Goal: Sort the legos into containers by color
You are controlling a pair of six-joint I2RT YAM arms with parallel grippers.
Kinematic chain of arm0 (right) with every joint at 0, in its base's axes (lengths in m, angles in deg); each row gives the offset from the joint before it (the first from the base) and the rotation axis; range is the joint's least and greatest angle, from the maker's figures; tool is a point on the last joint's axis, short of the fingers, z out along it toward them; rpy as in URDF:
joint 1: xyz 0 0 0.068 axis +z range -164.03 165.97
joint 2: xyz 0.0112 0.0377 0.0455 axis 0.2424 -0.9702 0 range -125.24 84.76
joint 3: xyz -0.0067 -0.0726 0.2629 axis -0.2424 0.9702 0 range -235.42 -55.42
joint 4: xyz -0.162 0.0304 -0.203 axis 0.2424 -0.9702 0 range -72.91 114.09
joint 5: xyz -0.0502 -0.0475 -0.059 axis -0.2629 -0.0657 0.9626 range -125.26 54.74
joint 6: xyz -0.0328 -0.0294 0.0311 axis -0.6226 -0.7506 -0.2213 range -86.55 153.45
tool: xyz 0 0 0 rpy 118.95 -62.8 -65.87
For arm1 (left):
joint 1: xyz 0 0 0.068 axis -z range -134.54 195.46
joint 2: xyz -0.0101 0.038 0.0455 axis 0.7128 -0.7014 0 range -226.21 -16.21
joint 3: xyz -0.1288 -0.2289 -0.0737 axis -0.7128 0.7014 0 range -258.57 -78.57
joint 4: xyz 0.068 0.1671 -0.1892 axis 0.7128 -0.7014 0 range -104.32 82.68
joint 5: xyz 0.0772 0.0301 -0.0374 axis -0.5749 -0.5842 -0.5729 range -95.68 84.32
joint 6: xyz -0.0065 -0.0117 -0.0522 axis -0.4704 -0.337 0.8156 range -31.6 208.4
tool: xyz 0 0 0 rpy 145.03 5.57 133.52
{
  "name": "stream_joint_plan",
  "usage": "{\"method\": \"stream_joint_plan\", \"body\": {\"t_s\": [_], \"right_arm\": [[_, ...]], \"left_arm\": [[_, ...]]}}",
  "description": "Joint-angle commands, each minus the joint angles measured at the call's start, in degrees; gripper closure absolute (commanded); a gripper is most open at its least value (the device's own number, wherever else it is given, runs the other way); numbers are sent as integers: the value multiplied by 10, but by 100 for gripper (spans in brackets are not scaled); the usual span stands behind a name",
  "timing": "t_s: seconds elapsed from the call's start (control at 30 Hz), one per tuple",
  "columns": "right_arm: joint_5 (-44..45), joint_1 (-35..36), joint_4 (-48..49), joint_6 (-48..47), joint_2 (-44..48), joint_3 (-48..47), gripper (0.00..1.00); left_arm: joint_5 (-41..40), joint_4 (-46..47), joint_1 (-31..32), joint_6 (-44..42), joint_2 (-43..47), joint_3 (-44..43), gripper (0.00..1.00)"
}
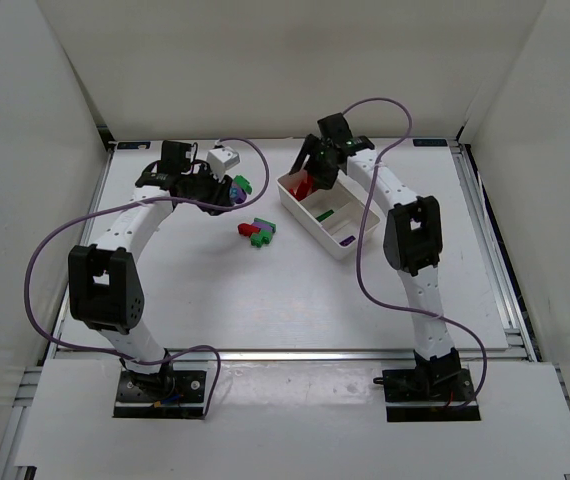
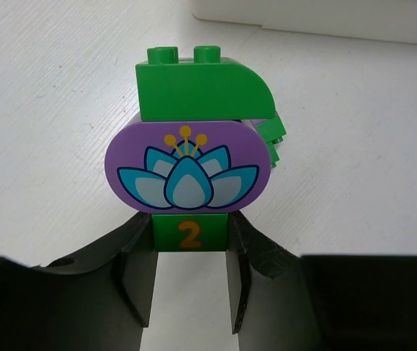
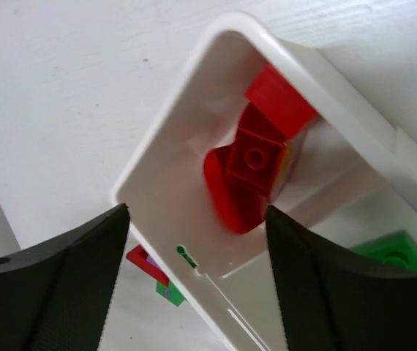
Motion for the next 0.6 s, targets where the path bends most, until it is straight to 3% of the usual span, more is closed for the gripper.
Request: {"method": "stream_joint_plan", "body": {"t_s": [0.0, 0.13, 0.17, 0.2, 0.27, 0.43, 0.47, 0.57], "right_arm": [[-39, 0, 54, -46, 29, -25, 20], [-125, -11, 111, -150, 59, -16, 11], [-166, -14, 129, -173, 78, -9, 7], [-262, -21, 151, -206, 86, 1, 1], [-345, -37, 190, -225, 101, 17, 1], [-458, -55, 181, -234, 97, 16, 16], [-474, -56, 190, -230, 100, 23, 22], [-528, -50, 216, -203, 97, 35, 28]], "left_arm": [[14, 1, -2, 6, 13, -22, 90], [35, 1, -2, 8, 10, -29, 90], [40, 1, -2, 8, 11, -29, 90], [45, 4, -2, 10, 12, -29, 90], [64, 7, -2, 6, 16, -27, 90], [86, 9, 6, 6, 27, -20, 90], [86, 10, 12, 5, 28, -18, 90], [90, 10, 21, 6, 30, -18, 90]]}}
